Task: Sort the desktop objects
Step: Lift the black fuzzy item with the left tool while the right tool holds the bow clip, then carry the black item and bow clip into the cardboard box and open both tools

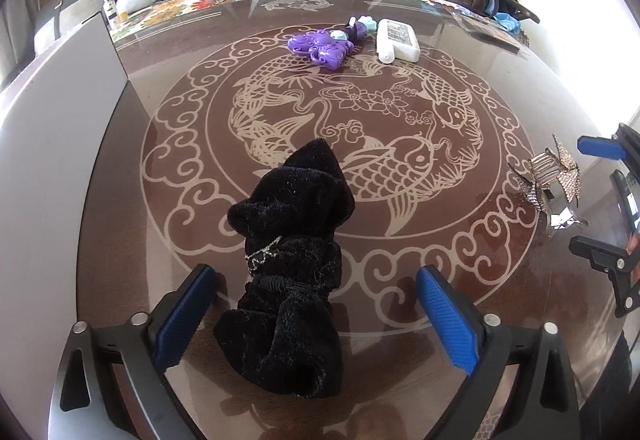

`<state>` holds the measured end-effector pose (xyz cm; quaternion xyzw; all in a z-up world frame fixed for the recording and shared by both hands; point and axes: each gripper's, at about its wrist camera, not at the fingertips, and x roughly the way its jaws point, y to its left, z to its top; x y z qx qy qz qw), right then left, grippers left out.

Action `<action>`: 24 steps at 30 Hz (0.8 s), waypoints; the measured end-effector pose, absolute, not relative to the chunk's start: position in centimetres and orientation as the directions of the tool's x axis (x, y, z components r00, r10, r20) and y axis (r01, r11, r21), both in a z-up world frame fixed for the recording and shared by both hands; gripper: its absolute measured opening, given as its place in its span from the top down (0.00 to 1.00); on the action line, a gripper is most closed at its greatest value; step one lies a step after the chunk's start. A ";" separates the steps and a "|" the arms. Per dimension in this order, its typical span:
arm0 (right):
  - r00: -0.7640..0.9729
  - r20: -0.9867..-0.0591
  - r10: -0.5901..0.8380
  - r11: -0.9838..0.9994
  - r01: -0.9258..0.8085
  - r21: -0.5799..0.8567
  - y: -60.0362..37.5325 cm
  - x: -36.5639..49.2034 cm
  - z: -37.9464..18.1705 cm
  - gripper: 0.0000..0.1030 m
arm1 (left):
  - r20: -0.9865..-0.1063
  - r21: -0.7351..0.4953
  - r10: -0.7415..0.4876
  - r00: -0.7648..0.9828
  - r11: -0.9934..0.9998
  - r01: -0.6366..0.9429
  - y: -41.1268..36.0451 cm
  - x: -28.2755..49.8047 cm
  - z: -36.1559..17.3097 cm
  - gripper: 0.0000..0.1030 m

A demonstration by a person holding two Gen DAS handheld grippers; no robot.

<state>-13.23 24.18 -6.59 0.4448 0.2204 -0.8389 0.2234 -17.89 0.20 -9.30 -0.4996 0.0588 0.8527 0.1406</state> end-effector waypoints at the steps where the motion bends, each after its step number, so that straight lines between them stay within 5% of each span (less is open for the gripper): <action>1: -0.510 -0.845 -0.161 -0.776 0.595 -0.211 23.6 -13.5 -6.3 0.00 | -0.866 -0.022 0.169 -0.471 -0.953 -0.302 0.3 -17.9 -9.1 0.27; 3: -0.489 -0.856 -0.167 -0.725 0.650 -0.230 22.3 -14.1 -6.2 0.00 | -0.862 -0.029 0.180 -0.474 -0.951 -0.308 0.3 -18.0 -8.8 0.58; 4: -0.469 -0.866 -0.176 -0.702 0.676 -0.224 21.6 -14.4 -6.4 0.00 | -0.861 -0.064 0.209 -0.463 -0.949 -0.309 0.0 -18.0 -8.6 0.65; 6: -0.390 -0.903 -0.179 -0.673 0.718 -0.177 20.4 -15.5 -7.5 0.01 | -0.859 -0.117 0.248 -0.448 -0.947 -0.300 -0.5 -17.6 -8.2 0.65; 8: -0.320 -0.930 -0.181 -0.684 0.720 -0.115 20.3 -16.4 -8.1 0.37 | -0.847 -0.118 0.254 -0.467 -0.946 -0.301 -0.9 -16.7 -7.3 0.65; 13: -0.319 -0.919 -0.231 -0.759 0.650 -0.035 21.9 -16.6 -6.3 0.50 | -0.809 -0.167 0.292 -0.510 -0.946 -0.277 -2.3 -14.2 -5.1 0.65; 24: -0.362 -0.832 -0.421 -0.785 0.604 0.135 17.3 -13.9 0.7 0.51 | -0.669 -0.305 0.331 -0.665 -0.939 -0.161 -11.8 -8.1 3.6 0.65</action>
